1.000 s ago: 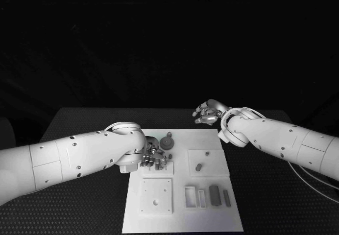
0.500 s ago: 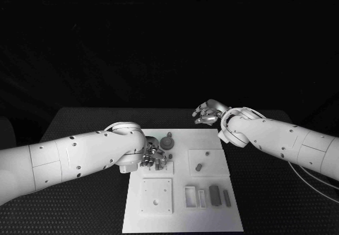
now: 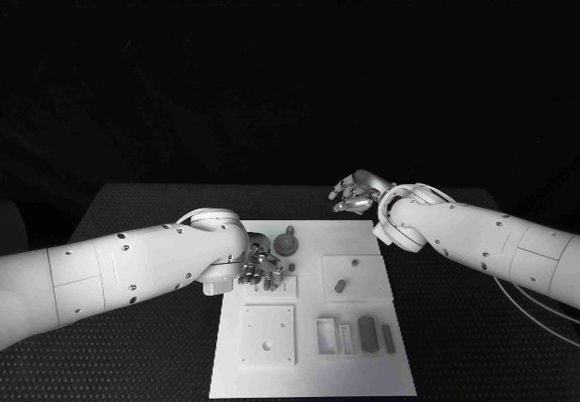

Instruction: Assemble the parts on the task board

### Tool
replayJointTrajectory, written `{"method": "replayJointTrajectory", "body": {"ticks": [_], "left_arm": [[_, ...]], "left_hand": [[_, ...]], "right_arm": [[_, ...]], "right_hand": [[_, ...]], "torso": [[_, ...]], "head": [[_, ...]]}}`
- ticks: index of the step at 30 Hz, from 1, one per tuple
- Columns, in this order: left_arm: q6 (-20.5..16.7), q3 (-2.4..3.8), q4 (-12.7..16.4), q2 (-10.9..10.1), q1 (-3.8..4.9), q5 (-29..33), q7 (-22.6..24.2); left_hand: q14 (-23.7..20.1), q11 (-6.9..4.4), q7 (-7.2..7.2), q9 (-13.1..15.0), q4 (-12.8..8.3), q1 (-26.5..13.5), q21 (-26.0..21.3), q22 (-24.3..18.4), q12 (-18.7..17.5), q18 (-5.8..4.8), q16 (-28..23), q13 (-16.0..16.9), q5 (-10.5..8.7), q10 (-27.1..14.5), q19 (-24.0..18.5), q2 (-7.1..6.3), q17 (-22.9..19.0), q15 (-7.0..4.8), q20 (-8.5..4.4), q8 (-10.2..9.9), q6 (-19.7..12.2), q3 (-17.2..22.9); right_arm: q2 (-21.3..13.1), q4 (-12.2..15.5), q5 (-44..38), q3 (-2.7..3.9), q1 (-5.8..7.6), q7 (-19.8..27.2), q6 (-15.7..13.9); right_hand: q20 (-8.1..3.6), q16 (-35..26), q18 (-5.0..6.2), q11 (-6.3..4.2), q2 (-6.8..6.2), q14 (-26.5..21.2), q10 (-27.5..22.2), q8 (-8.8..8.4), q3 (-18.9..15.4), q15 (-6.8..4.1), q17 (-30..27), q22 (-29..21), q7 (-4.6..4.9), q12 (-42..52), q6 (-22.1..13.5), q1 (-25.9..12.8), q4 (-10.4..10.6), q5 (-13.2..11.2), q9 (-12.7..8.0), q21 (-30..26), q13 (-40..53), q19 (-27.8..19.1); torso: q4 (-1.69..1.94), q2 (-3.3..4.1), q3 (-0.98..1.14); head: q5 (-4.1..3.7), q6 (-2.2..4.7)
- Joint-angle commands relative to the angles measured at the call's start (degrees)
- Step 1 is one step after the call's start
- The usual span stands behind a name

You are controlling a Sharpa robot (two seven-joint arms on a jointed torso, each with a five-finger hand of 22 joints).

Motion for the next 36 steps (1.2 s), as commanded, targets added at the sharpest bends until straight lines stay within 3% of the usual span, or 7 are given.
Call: {"method": "replayJointTrajectory", "body": {"ticks": [1, 36], "left_arm": [[0.2, -0.42, -0.2, -0.2, -0.54, -1.4, -0.9], [1.8, -0.41, -0.7, -0.5, -0.57, 4.4, -1.6]], "left_hand": [[-1.7, -2.01, -4.56, 0.1, -0.2, 1.0, 0.3, -0.1, 0.3, 0.35, 0.2, -0.1, 0.35, -2.2, -0.1, 0.71, -0.1, -1.93, -8.49, -0.3, 5.6, 0.5], [-1.5, -2.13, -4.68, 0.3, -0.3, 1.0, 0.6, -0.3, 0.4, 0.35, 0.6, -0.2, 1.28, -1.9, 0.1, 0.84, -0.4, -1.88, -8.51, -0.3, 6.0, 0.7]], "right_arm": [[0.0, 0.1, -0.2, 0.02, -0.01, 0.5, 0.7], [0.0, 0.0, -0.2, 0.02, -0.03, 0.5, 0.7]], "right_hand": [[-0.13, 0.2, 1.8, -0.11, 0.41, -0.5, -0.1, 0.16, 0.3, 0.06, -0.1, 0.1, 0.76, 0.3, -0.3, -0.2, 0.1, 0.2, -0.1, -0.2, -0.1, 0.2], [-0.15, 0.2, 1.8, -0.12, 0.43, -0.5, -0.1, 0.17, 0.3, 0.05, -0.1, 0.1, 0.75, 0.3, -0.3, -0.1, 0.0, 0.3, -0.1, -0.2, -0.2, 0.2]], "torso": [[0.01, 0.02, 0.0], [-0.04, 0.03, 0.0]], "head": [[-0.01, -0.03], [0.24, -0.22]]}}
